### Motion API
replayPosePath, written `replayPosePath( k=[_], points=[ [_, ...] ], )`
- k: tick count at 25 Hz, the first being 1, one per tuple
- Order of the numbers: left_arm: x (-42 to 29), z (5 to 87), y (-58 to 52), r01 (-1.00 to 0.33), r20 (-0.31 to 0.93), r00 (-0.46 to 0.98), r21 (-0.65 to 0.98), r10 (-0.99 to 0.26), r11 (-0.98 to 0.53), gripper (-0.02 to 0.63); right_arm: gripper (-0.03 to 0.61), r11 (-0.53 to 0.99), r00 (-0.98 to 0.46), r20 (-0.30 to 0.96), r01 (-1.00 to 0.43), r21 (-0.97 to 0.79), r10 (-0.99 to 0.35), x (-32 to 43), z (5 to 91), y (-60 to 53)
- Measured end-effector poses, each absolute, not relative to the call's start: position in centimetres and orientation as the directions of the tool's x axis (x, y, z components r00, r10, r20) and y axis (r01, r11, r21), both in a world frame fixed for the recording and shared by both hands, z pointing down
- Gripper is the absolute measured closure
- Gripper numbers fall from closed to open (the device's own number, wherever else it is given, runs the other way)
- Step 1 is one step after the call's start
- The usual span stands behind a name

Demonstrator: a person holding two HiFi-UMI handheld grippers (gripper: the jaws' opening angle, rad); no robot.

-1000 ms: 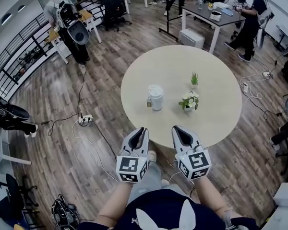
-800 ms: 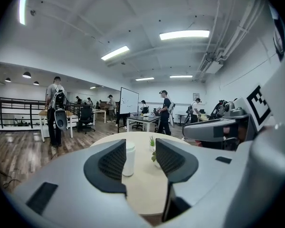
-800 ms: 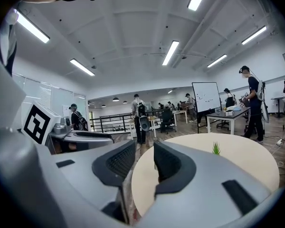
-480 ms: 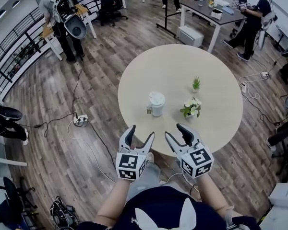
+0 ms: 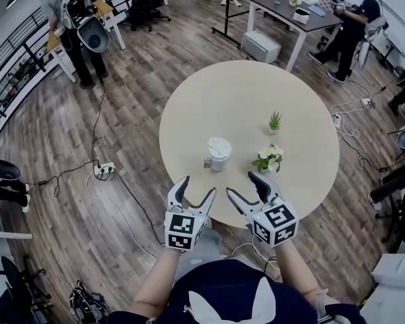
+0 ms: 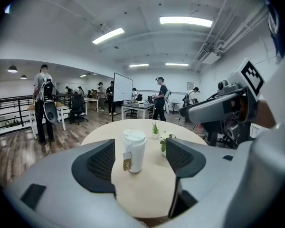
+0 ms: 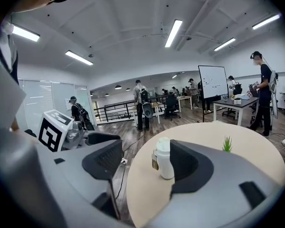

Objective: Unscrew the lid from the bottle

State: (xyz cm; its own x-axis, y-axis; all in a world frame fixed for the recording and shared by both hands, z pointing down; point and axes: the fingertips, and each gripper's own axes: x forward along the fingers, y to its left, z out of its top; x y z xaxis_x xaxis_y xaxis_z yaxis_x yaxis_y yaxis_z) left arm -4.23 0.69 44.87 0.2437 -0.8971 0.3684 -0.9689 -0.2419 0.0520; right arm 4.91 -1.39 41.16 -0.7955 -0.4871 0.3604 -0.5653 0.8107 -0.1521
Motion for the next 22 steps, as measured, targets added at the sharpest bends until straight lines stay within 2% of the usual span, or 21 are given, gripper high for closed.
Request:
replayPosePath(
  k=[11,22],
  points=[
    [-4.4,50.0,-2.3,-0.930,0.474,0.361,0.119,-0.803,-0.347,0.285,0.264,0.788,-0.750,0.451,-0.597,-0.147,-0.484,3.2,43.7,-4.5],
    [-5.1,54.7,-4.8,-0.876,0.562,0.426,0.060,-0.709,-0.479,0.276,0.225,0.733,-0.676,0.541,-0.664,-0.150,-0.501,0.9,47.0,-7.6]
  ],
)
